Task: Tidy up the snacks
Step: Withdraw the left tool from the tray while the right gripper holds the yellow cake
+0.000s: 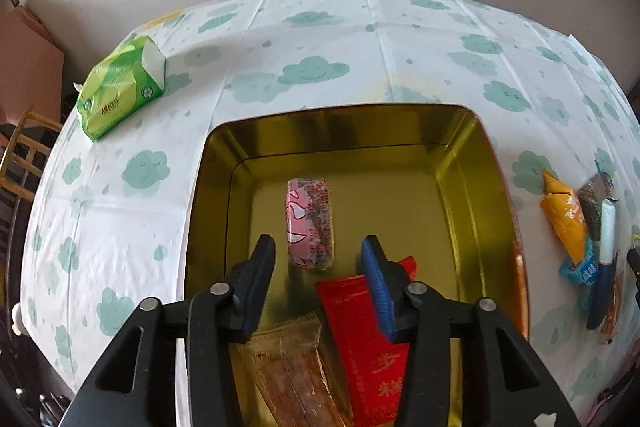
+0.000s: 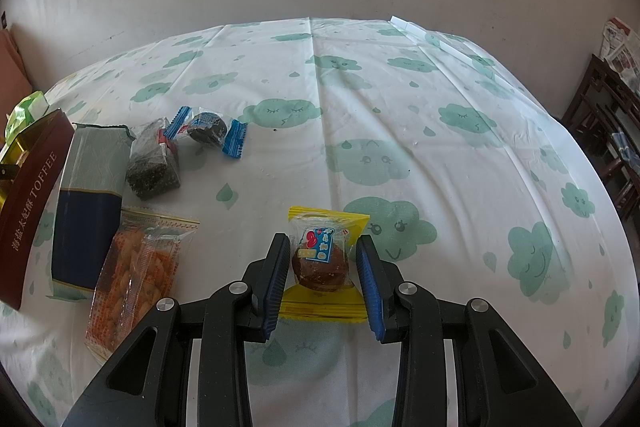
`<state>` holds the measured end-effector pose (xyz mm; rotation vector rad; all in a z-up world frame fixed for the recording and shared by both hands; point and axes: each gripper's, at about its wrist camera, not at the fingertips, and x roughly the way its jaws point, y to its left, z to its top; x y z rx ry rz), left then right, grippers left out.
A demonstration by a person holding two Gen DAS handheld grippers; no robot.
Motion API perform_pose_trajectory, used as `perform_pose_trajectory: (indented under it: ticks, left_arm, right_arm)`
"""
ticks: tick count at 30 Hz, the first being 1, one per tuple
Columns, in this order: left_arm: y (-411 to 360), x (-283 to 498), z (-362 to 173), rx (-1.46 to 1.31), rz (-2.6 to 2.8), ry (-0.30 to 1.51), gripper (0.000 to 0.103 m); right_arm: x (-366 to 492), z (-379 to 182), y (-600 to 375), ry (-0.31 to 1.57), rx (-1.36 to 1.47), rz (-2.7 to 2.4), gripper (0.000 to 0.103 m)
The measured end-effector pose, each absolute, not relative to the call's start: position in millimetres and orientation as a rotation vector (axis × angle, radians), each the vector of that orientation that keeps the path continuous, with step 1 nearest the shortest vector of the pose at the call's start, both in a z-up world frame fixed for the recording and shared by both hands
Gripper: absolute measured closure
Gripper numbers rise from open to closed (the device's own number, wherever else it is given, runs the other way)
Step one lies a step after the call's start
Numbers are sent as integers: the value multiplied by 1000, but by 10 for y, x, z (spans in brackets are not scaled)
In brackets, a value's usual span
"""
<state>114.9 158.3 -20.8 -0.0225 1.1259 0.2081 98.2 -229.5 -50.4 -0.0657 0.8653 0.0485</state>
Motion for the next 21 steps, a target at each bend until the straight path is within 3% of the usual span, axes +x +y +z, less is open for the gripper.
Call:
perform_pose_trajectory:
  ticks: [5, 21]
  left_arm:
    - [1498, 1078, -99, -10, 195, 1094, 52]
    - [1272, 741, 118, 14, 179, 1030, 49]
  right_arm:
    - [982, -503, -2298, 865, -66, 48, 67]
    - [982, -508, -2291, 865, -68, 47, 67]
